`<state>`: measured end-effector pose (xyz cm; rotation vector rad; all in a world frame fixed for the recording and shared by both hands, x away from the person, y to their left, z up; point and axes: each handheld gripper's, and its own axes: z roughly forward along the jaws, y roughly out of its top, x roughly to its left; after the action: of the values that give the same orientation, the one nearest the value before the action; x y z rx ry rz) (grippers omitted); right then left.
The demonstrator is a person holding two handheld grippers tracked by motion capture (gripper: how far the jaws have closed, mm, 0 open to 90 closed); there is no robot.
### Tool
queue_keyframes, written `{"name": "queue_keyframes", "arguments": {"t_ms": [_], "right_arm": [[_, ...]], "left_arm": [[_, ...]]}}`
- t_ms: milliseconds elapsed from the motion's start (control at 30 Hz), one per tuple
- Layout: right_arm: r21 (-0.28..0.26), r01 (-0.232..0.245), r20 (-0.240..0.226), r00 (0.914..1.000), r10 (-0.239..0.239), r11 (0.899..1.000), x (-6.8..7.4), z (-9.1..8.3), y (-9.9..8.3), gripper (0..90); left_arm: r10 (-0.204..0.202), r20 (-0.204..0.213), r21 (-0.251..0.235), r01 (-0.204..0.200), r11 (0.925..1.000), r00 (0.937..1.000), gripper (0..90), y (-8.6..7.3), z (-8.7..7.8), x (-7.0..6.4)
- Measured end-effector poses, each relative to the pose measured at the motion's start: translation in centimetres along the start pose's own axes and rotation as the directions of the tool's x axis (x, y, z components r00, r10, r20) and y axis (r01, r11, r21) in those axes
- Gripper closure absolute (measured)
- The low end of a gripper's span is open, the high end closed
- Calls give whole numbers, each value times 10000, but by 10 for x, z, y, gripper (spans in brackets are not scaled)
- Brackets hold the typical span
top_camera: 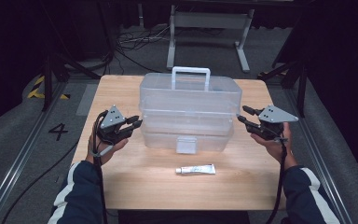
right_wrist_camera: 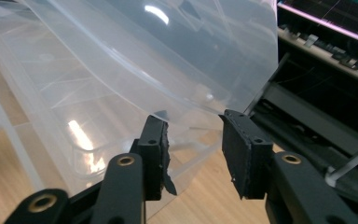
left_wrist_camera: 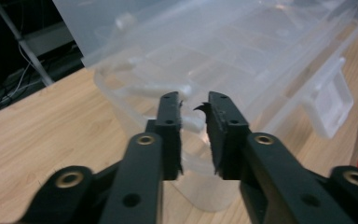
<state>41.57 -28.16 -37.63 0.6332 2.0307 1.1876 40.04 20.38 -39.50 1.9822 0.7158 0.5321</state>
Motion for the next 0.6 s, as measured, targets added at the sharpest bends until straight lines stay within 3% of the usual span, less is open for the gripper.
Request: {"name": "queue_keyframes", "arguments": {"t_ms": [200,367,533,600], "right_arm": [[-413,287,454,9986,-269,9987,4,-1,4,680],[-727,321,845,9961,-260,9968,6,1,6,715],[-975,331,1147,9932,-219,9947,7,3,8,743],[-1043,327,1176,9929,-203,9940,7,3,8,745]], "left_arm": [[125,392,49,-127,9999,9992,595,-4,-2,-4],[243,382,462,-260,9986,9990,503,-9,2,-7],[-341,545,553,311,9980,9979,359,-19,5,-2],[-354,663,769,302,9966,9972,271,-24,9,-2]]}}
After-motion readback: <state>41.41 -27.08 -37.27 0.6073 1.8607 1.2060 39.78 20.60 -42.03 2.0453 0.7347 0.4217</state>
